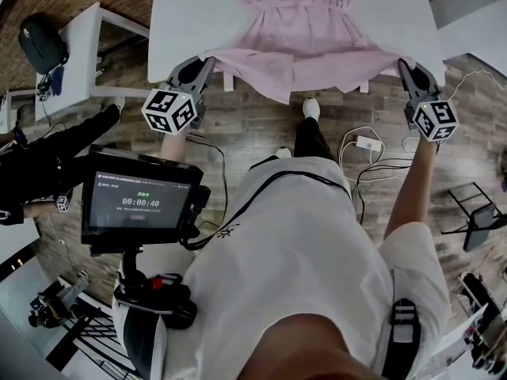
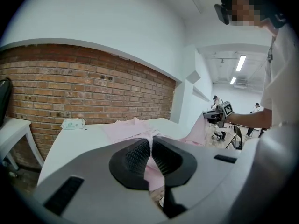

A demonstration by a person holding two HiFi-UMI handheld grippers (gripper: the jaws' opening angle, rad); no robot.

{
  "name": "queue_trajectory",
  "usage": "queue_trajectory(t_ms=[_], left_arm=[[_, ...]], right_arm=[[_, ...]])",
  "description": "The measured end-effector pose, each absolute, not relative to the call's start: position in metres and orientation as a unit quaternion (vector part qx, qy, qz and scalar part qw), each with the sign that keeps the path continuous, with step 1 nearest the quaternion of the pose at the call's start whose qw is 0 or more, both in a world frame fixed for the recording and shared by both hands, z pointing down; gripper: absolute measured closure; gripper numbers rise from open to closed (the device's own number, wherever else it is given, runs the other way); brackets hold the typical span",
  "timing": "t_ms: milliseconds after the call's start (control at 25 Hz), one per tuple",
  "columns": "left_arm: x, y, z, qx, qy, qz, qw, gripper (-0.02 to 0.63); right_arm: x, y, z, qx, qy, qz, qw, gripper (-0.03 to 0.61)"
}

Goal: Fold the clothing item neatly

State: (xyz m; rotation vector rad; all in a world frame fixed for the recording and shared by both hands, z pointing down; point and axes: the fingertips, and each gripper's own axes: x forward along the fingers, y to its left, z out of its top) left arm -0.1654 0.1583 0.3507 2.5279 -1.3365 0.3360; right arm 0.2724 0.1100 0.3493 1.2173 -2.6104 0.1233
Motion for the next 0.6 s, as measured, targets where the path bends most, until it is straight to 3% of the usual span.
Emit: queue_trajectory(t_ms=[360, 600], left_arm=[[-0.179, 0.007, 0.361, 0.848, -0.483, 0.128, 0.178, 0.601], [-0.214, -0.087, 0.431, 0.804, -0.511, 0.128, 0.276, 0.601]], right_arm=[[0.252, -0.045, 0.367, 0.362, -0.918, 0.062, 0.152, 0.568], [0.222, -0.140, 0.439, 0.312, -0.923, 0.124, 0.188, 0.568]])
